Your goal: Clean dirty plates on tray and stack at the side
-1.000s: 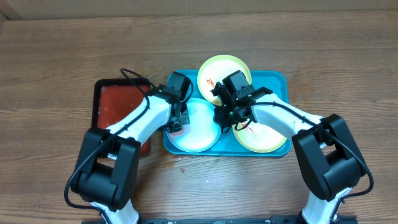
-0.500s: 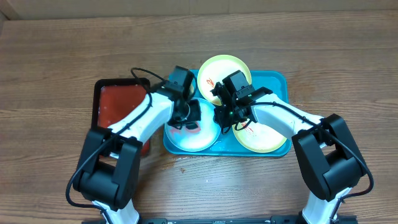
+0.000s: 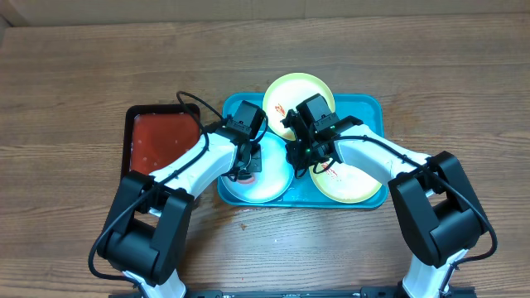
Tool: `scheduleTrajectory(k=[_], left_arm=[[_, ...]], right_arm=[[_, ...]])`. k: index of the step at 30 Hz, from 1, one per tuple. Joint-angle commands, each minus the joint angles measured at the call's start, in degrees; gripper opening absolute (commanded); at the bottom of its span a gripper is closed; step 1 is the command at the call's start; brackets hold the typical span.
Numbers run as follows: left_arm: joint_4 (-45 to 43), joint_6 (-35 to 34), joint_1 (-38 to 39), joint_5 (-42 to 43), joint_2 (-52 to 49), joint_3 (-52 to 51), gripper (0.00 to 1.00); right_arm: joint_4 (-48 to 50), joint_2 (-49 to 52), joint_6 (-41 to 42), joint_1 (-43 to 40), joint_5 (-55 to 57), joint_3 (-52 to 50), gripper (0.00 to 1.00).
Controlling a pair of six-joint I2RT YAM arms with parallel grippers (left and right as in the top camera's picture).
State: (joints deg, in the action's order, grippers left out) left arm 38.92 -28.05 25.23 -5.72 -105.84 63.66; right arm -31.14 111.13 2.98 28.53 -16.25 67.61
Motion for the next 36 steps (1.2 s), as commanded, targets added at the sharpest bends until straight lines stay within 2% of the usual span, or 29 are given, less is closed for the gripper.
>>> scheduleTrajectory(k=[1, 5, 9, 17, 26, 32, 36], left_arm=[[3.4, 1.0, -0.5, -14.2, -1.2, 0.0, 0.04], [5.8, 0.3, -0.6, -12.9, -0.3, 4.4, 0.04], [6.5, 0.2, -1.3, -6.6, 2.6, 9.5, 0.04], [7.5, -2.6, -10.5, -0.3, 13.1, 12.5, 0.04], [14.0, -2.8, -26.8, 3.1, 15.9, 12.1, 0.04], [14.3, -2.8, -31.1, 3.9, 15.3, 11.1, 0.04], [14.9, -2.8, -32.4, 3.9, 15.3, 11.0, 0.04]], right_arm=[[0.0, 0.6, 0.0, -0.2, 0.4, 1.0, 0.19], [0.1, 0.6, 0.0, -0.2, 0.4, 1.0, 0.17], [-0.5, 0.4, 0.0, -0.2, 0.9, 1.5, 0.04], [-8.0, -1.9, -0.1, 0.7, 6.4, 8.6, 0.04], [-22.3, -3.0, -0.1, 7.4, 34.9, 24.4, 0.04], [-31.1, -3.0, -0.1, 15.3, 55.7, 33.8, 0.04], [-33.8, -3.0, -0.1, 20.2, 67.1, 37.3, 0.04]])
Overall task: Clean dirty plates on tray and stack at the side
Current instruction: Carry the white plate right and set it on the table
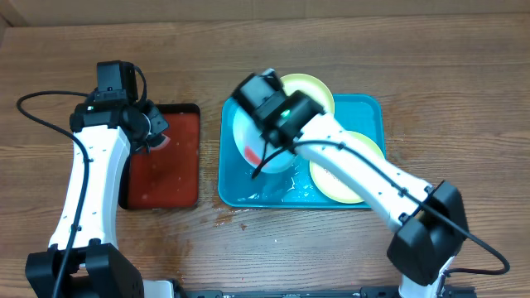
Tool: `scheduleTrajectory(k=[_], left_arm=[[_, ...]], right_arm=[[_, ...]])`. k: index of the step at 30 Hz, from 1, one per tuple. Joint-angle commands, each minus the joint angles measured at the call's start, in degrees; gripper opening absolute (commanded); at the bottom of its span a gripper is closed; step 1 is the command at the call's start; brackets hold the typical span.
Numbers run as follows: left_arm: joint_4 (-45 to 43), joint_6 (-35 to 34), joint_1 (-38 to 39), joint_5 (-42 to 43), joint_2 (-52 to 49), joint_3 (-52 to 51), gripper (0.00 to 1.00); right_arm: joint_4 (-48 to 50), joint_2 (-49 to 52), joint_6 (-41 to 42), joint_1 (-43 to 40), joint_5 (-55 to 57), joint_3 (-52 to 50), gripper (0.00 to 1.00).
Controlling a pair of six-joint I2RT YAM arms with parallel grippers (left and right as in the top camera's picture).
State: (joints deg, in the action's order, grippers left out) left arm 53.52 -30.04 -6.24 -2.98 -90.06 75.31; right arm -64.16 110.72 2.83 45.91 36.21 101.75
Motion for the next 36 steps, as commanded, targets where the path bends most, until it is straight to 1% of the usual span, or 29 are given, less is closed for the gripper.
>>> scheduleTrajectory(k=[1, 4, 7, 9, 14, 21, 24, 27, 29, 30, 31, 32, 33, 35, 36], left_arm=[[0.3, -0.8, -1.1, 1.1, -0.5, -0.7, 0.04], [0.3, -0.8, -1.4, 1.1, -0.5, -0.7, 0.04], [0.5, -0.8, -1.4, 1.1, -0.5, -0.7, 0.04], [0.5, -0.8, -1.4, 1.1, -0.5, -0.7, 0.04], [0.5, -0.8, -1.4, 1.1, -0.5, -0.7, 0.04], [0.5, -0.8, -1.4, 1.1, -0.5, -0.7, 0.04], [0.5, -0.8, -1.4, 1.1, -0.5, -0.7, 0.04], [0.5, -0.8, -1.4, 1.1, -0.5, -0.7, 0.05], [0.5, -0.8, -1.4, 1.1, -0.5, -0.7, 0.04], [0.5, -0.8, -1.4, 1.1, -0.5, -0.7, 0.04], [0.5, -0.8, -1.4, 1.1, -0.5, -0.7, 0.04], [0.5, -0.8, -1.4, 1.1, -0.5, -0.7, 0.04], [0.5, -0.8, -1.4, 1.1, -0.5, -0.7, 0.04], [0.5, -0.8, -1.3, 1.1, -0.5, -0.7, 0.04], [0.5, -0.8, -1.3, 1.1, -0.5, -0.7, 0.04]], right_arm=[[-1.2, -2.6, 0.0, 4.1, 17.7, 3.5, 0.04], [-1.2, -2.6, -1.0, 7.6, 27.0, 3.6, 0.04], [-0.9, -2.6, -5.7, 10.7, 32.7, 3.6, 0.04], [-0.8, -2.6, -9.2, 12.3, 35.2, 3.6, 0.04], [-0.7, -2.6, -13.7, 14.2, 37.7, 3.6, 0.04], [-0.6, -2.6, -13.7, 14.3, 37.6, 3.6, 0.04], [-0.7, -2.6, -13.6, 14.2, 33.8, 3.6, 0.04], [-0.7, -2.6, -13.3, 13.7, 24.6, 3.5, 0.04], [-0.7, -2.6, -13.7, 13.0, 12.9, 3.2, 0.04], [-1.2, -2.5, -15.5, 12.3, 5.8, 2.8, 0.04], [-2.4, -2.5, -17.6, 11.7, 2.4, 2.7, 0.04], [-3.3, -2.4, -18.3, 11.1, 2.9, 2.7, 0.04], [-3.5, -2.4, -17.2, 10.6, 6.1, 2.7, 0.04], [-3.2, -2.7, -11.1, 9.7, 17.1, 3.1, 0.04], [-2.8, -2.8, -8.6, 9.2, 20.7, 3.3, 0.04]])
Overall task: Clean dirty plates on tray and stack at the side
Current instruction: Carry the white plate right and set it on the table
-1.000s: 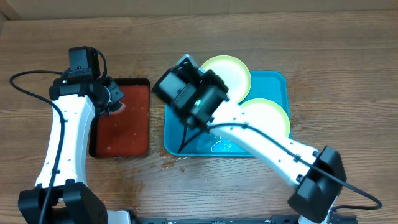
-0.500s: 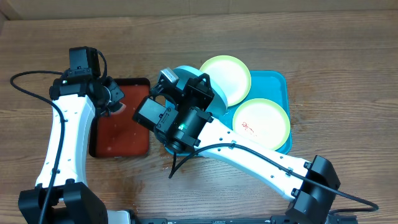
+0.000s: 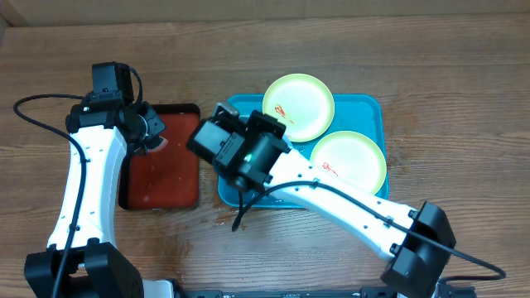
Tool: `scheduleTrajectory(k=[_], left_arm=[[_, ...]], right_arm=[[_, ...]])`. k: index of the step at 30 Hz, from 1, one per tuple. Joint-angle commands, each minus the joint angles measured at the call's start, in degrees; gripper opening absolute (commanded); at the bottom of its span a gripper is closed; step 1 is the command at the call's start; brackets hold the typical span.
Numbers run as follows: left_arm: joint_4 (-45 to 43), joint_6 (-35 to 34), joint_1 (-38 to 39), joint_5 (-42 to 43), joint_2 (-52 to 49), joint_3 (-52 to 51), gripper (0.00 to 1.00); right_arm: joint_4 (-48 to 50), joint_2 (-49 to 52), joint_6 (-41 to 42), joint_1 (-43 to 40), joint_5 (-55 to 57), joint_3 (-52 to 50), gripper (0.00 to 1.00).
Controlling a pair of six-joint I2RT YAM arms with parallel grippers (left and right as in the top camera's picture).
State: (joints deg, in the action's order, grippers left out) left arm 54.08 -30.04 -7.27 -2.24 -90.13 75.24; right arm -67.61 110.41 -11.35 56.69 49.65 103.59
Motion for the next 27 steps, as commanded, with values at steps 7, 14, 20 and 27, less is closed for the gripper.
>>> scheduleTrajectory(k=[7, 14, 20, 27], left_arm=[[0.0, -0.8, -0.3, 0.4, -0.4, -0.6, 0.04], [-0.1, -0.8, -0.3, 0.4, -0.4, -0.6, 0.04], [-0.1, -0.8, -0.3, 0.4, -0.4, -0.6, 0.04], [-0.2, -0.8, -0.3, 0.4, -0.4, -0.6, 0.04]], right_arm=[[2.4, -3.2, 6.9, -12.7, -12.9, 1.9, 0.04], [2.1, -3.1, 6.9, -37.1, -60.2, 1.7, 0.04], [1.1, -3.0, 10.7, -59.6, -72.2, -0.9, 0.04], [9.5, -2.9, 14.1, -77.9, -72.2, -11.1, 0.04]])
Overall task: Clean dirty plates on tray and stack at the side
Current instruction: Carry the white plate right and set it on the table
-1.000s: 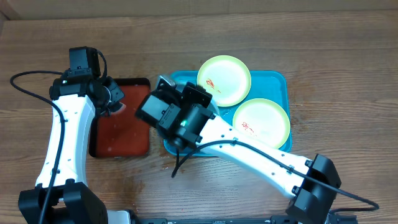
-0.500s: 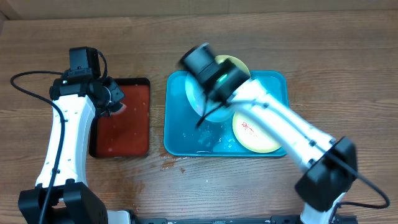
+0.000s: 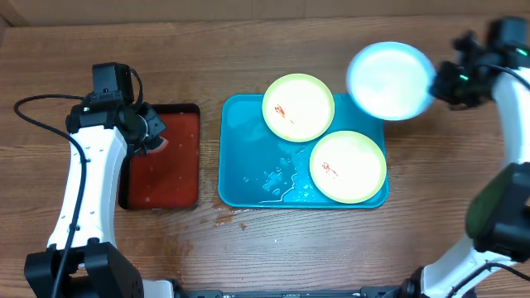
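Note:
A pale blue plate (image 3: 390, 80) hangs in the air right of the blue tray (image 3: 248, 157), with my right gripper (image 3: 440, 81) shut on its right rim. Two yellow-green plates with red smears lie on the tray, one at the top (image 3: 298, 107) and one at the lower right (image 3: 348, 166). Water is puddled on the tray's bare left half. My left gripper (image 3: 151, 132) hovers at the upper left corner of the dark tray of red liquid (image 3: 170, 161), shut on a small reddish sponge.
The wooden table (image 3: 431, 215) surrounds both trays. A little water has spilled on the wood below the blue tray's lower left corner. Black cables trail from both arms.
My right arm has swung from over the blue tray's left side to the far right, and the pale blue plate is now held out beyond the tray's upper right corner. The left arm has stayed put.
First both grippers worked over the pale blue plate on the tray's left half. Then the left gripper was at the red tray while the right lifted the plate, tilted. The plate was then off the tray's left half, and now hangs right of it.

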Tool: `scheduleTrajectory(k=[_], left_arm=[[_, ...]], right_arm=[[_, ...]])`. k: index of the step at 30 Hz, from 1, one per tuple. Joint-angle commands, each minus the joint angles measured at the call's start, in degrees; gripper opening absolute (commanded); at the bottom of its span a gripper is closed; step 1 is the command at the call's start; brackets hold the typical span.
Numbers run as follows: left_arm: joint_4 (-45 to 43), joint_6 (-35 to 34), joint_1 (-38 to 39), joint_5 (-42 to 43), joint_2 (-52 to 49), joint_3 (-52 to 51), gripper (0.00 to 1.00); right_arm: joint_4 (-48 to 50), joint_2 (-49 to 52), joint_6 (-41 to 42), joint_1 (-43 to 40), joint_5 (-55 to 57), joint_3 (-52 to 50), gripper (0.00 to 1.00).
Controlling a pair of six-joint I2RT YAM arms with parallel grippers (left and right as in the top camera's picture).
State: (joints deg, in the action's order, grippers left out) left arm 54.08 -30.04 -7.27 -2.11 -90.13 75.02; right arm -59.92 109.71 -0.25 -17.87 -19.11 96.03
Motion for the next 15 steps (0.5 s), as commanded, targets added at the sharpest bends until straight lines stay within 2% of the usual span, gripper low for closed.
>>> scheduleTrajectory(k=[1, 9, 15], left_arm=[[-0.2, -0.8, -0.3, 0.3, -0.4, -0.4, 0.04], [-0.4, -0.8, -0.3, 0.3, -0.5, -0.4, 0.04], [-0.4, -0.8, -0.3, 0.3, -0.5, -0.4, 0.04]], right_arm=[[4.3, -2.2, 4.2, -5.4, -3.5, -5.8, 0.04], [23.5, -2.2, 9.5, -12.8, -3.5, -21.5, 0.04], [30.3, -2.2, 9.5, -12.3, 0.6, -26.7, 0.04]])
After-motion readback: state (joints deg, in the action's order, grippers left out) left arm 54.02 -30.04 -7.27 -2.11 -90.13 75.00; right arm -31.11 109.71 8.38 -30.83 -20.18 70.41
